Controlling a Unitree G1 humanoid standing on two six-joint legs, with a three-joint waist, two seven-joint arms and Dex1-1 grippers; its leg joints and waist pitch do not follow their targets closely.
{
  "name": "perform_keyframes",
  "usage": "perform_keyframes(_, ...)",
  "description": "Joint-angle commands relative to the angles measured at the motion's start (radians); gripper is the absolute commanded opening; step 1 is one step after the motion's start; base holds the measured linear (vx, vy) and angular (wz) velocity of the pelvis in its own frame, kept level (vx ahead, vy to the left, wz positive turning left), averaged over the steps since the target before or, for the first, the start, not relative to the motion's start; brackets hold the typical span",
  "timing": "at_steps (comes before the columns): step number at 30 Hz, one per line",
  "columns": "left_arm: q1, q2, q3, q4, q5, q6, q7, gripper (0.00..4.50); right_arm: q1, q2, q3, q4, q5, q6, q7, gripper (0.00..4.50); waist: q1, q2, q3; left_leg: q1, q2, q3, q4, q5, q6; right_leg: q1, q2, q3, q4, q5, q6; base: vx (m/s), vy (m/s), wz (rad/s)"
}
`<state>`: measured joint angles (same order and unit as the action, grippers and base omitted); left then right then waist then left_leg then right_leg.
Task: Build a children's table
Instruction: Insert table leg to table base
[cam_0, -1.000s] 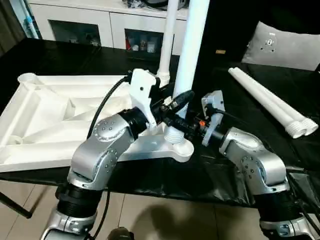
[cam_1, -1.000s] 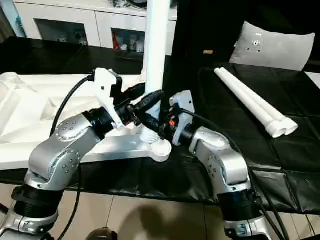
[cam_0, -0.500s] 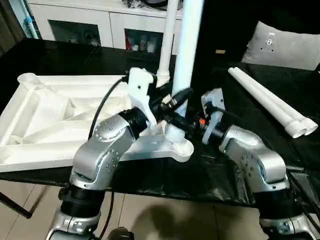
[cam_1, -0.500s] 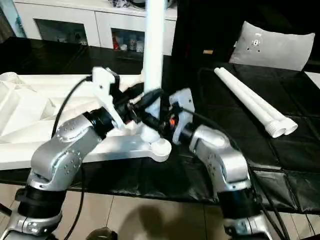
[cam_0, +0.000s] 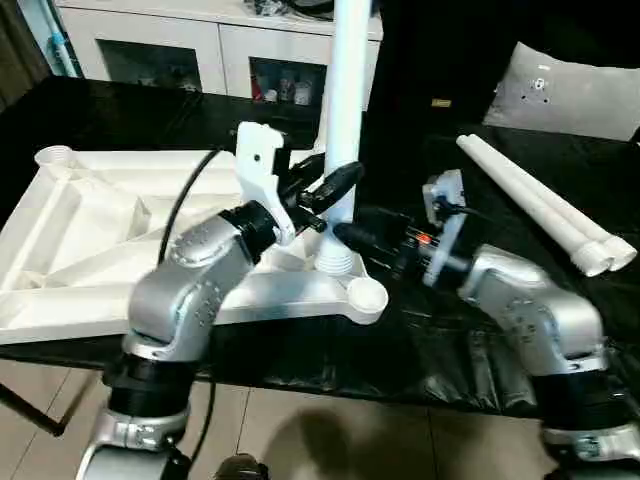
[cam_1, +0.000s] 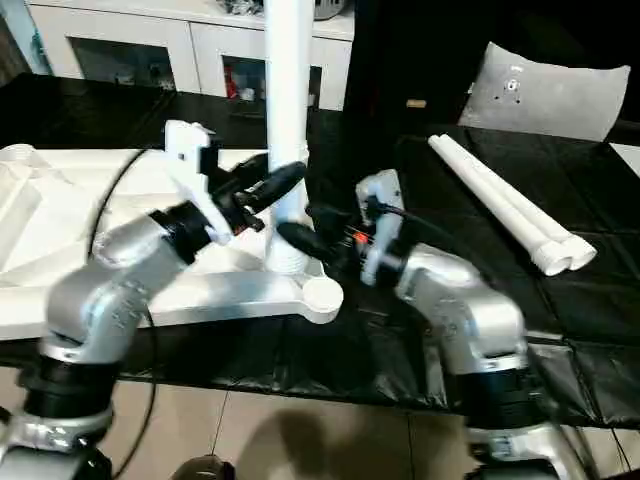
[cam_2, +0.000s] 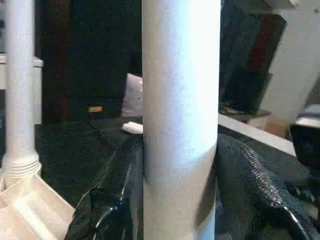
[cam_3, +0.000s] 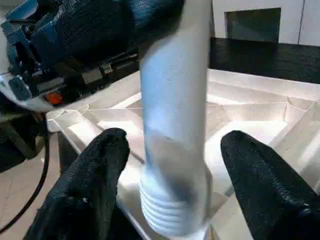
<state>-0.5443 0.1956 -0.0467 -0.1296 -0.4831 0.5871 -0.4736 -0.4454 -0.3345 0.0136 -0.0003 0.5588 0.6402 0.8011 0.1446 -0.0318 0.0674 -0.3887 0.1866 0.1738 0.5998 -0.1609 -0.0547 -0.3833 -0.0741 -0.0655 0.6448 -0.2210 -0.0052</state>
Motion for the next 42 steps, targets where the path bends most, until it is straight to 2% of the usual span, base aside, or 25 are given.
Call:
perform_keyframes(1,-0.026,0.013,-0.005,-0.001,-0.032,0.024,-0.038,1.87,-0.026,-0.036,-0.033,-0.01,0.032,0.036,0.037,3.65,-0.002,0.002,-0.073,0.021,0.041,-0.014,-0.071,-0.176,-0.037,0.041,-0.069,0.05,-0.085,-0.129,-0.142,0.0,0.0,0.0)
perform_keyframes(3,-0.038,0.033,-0.011,-0.007,-0.051,0.046,-0.079,1.86,-0.037,-0.082,-0.027,0.003,0.041,0.051,0.091,3.65,-0.002,0.001,-0.074,0.021,0.039,-0.014,-0.069,-0.171,-0.033,0.044,-0.069,0.049,-0.084,-0.128,-0.15,0.0,0.0,0.0)
perform_keyframes(7,-0.042,0.045,-0.031,-0.017,-0.044,0.041,-0.109,1.86,-0.048,-0.097,-0.013,0.011,0.031,0.048,0.108,3.65,-0.001,0.0,-0.075,0.02,0.04,-0.013,-0.068,-0.162,-0.027,0.042,-0.07,0.049,-0.086,-0.128,-0.153,0.0,0.0,0.0)
perform_keyframes(10,-0.045,0.053,-0.067,-0.03,-0.024,0.021,-0.145,1.86,-0.064,-0.098,0.0,0.013,0.039,0.065,0.125,3.65,-0.002,0.0,-0.074,0.021,0.042,-0.013,-0.069,-0.165,-0.028,0.041,-0.07,0.048,-0.085,-0.136,-0.16,0.0,0.0,0.0)
perform_keyframes(11,-0.047,0.051,-0.075,-0.032,-0.022,0.018,-0.151,1.86,-0.068,-0.097,0.007,0.013,0.039,0.071,0.132,3.65,-0.003,-0.005,-0.074,0.021,0.042,-0.013,-0.069,-0.163,-0.027,0.043,-0.07,0.049,-0.085,-0.132,-0.161,0.0,0.0,0.0)
perform_keyframes(13,-0.05,0.048,-0.081,-0.035,-0.022,0.016,-0.156,1.86,-0.069,-0.097,0.015,0.014,0.039,0.079,0.14,3.65,-0.002,-0.002,-0.074,0.021,0.042,-0.013,-0.068,-0.165,-0.027,0.042,-0.071,0.049,-0.085,-0.136,-0.163,0.0,0.0,0.0)
perform_keyframes(14,-0.053,0.047,-0.087,-0.038,-0.024,0.017,-0.165,1.86,-0.071,-0.101,0.028,0.018,0.04,0.087,0.152,3.65,-0.003,-0.006,-0.074,0.021,0.042,-0.012,-0.068,-0.163,-0.026,0.042,-0.071,0.049,-0.085,-0.135,-0.164,0.0,0.0,0.0)
perform_keyframes(16,-0.058,0.047,-0.1,-0.051,-0.033,0.024,-0.185,1.86,-0.072,-0.1,0.05,0.035,0.03,0.084,0.164,3.65,-0.001,-0.004,-0.074,0.021,0.043,-0.012,-0.068,-0.156,-0.025,0.042,-0.072,0.049,-0.083,-0.132,-0.165,0.0,0.0,0.0)
perform_keyframes(21,-0.063,0.046,-0.117,-0.066,-0.044,0.026,-0.211,1.86,-0.078,-0.093,0.073,0.065,0.004,0.076,0.174,3.65,-0.001,-0.007,-0.074,0.019,0.042,-0.011,-0.067,-0.146,-0.024,0.043,-0.072,0.049,-0.082,-0.124,-0.172,0.0,0.0,0.0)
perform_keyframes(27,-0.071,0.047,-0.131,-0.073,-0.046,0.032,-0.236,1.86,-0.086,-0.091,0.08,0.076,0.011,0.064,0.191,3.65,-0.001,-0.006,-0.074,0.02,0.042,-0.011,-0.067,-0.153,-0.025,0.043,-0.073,0.049,-0.084,-0.139,-0.164,0.0,0.0,0.0)
perform_keyframes(37,-0.072,0.052,-0.129,-0.055,-0.029,0.025,-0.24,1.86,-0.077,-0.095,0.086,0.063,0.007,0.043,0.223,3.65,-0.001,-0.003,-0.075,0.02,0.042,-0.012,-0.067,-0.154,-0.025,0.043,-0.072,0.049,-0.082,-0.123,-0.172,0.0,0.0,0.0)
perform_keyframes(42,-0.075,0.053,-0.128,-0.052,-0.028,0.025,-0.245,1.86,-0.074,-0.098,0.082,0.063,0.005,0.04,0.23,3.17,-0.001,-0.003,-0.075,0.021,0.042,-0.012,-0.066,-0.156,-0.025,0.044,-0.072,0.049,-0.082,-0.122,-0.174,0.0,0.0,0.0)
